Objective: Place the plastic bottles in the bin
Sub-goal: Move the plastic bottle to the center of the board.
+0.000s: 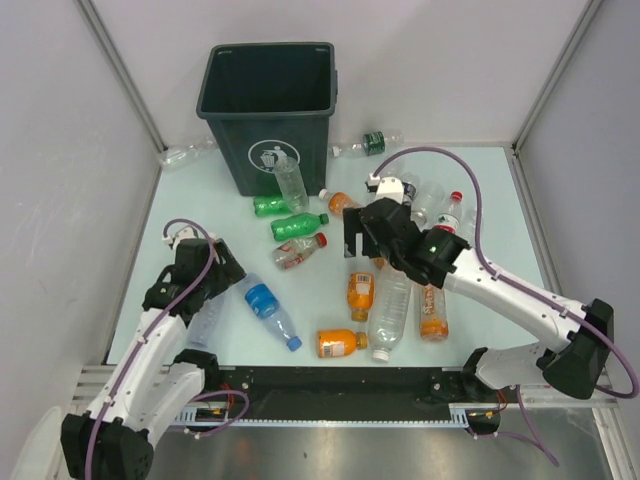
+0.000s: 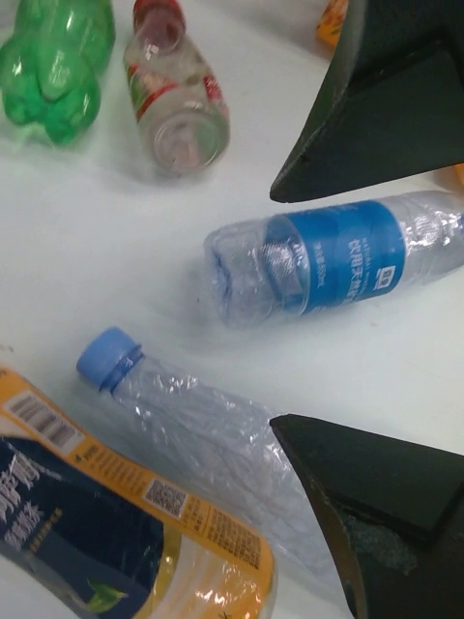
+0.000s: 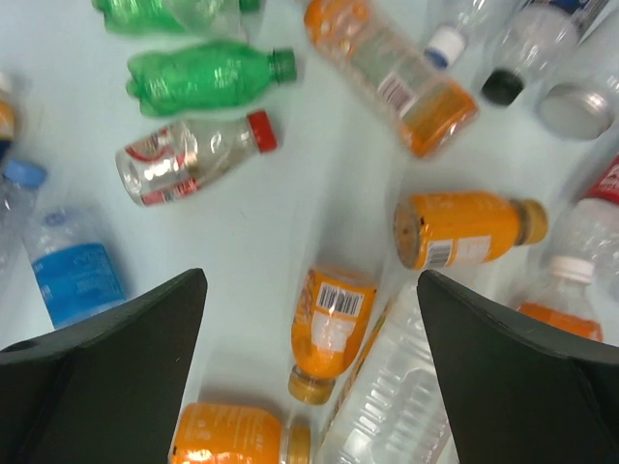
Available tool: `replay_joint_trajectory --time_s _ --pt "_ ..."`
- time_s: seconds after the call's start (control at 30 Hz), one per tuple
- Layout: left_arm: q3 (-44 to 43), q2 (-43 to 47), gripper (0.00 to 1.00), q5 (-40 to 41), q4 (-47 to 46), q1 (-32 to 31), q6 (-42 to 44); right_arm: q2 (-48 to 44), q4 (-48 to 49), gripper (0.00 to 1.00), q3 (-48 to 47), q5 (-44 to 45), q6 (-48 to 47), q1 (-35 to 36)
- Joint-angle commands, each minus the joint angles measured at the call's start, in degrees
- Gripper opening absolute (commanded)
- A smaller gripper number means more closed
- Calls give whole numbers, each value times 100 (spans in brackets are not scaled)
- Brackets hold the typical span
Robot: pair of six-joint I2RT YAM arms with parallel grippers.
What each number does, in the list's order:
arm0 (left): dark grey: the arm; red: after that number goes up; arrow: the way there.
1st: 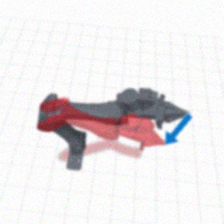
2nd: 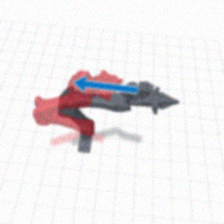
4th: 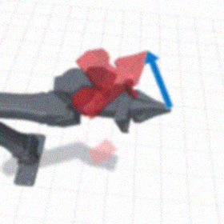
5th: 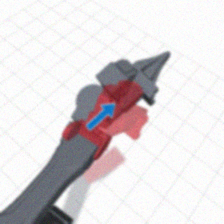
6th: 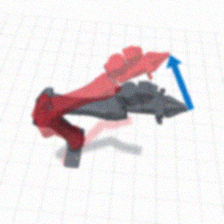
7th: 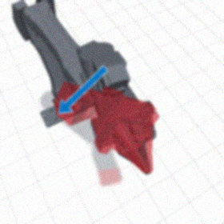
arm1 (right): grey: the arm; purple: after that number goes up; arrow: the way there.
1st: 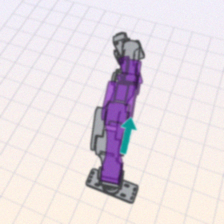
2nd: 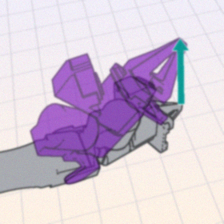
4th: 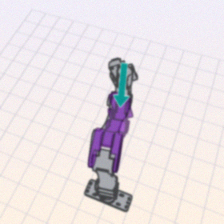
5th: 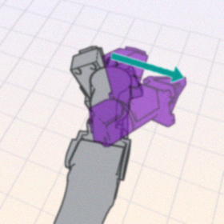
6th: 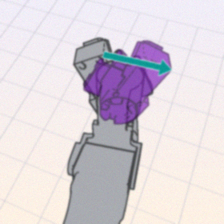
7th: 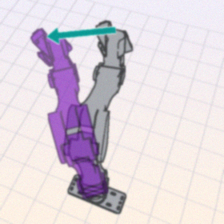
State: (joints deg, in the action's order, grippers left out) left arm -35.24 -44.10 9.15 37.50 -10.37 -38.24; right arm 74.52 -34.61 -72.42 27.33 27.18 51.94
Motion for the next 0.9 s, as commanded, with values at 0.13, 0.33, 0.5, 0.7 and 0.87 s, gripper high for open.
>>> replay_joint_trajectory --time_s 0.13,0.33,0.5,0.7,0.87 --pt "-44 -775 93 1044 109 62 -632 -8 622 96 624 -702 279 53" --pt "193 -776 86 1291 74 62 -1027 -201 885 96 913 -826 261 0" --pt "387 -863 84 1344 -84 70 -1124 -455 1035 96 1151 -949 332 -167" --pt "597 -1153 85 1257 -330 70 -1089 -605 1105 96 1336 -1151 341 -360" --pt "668 -1312 85 993 -585 70 -852 -623 1132 96 1371 -1204 376 -431"
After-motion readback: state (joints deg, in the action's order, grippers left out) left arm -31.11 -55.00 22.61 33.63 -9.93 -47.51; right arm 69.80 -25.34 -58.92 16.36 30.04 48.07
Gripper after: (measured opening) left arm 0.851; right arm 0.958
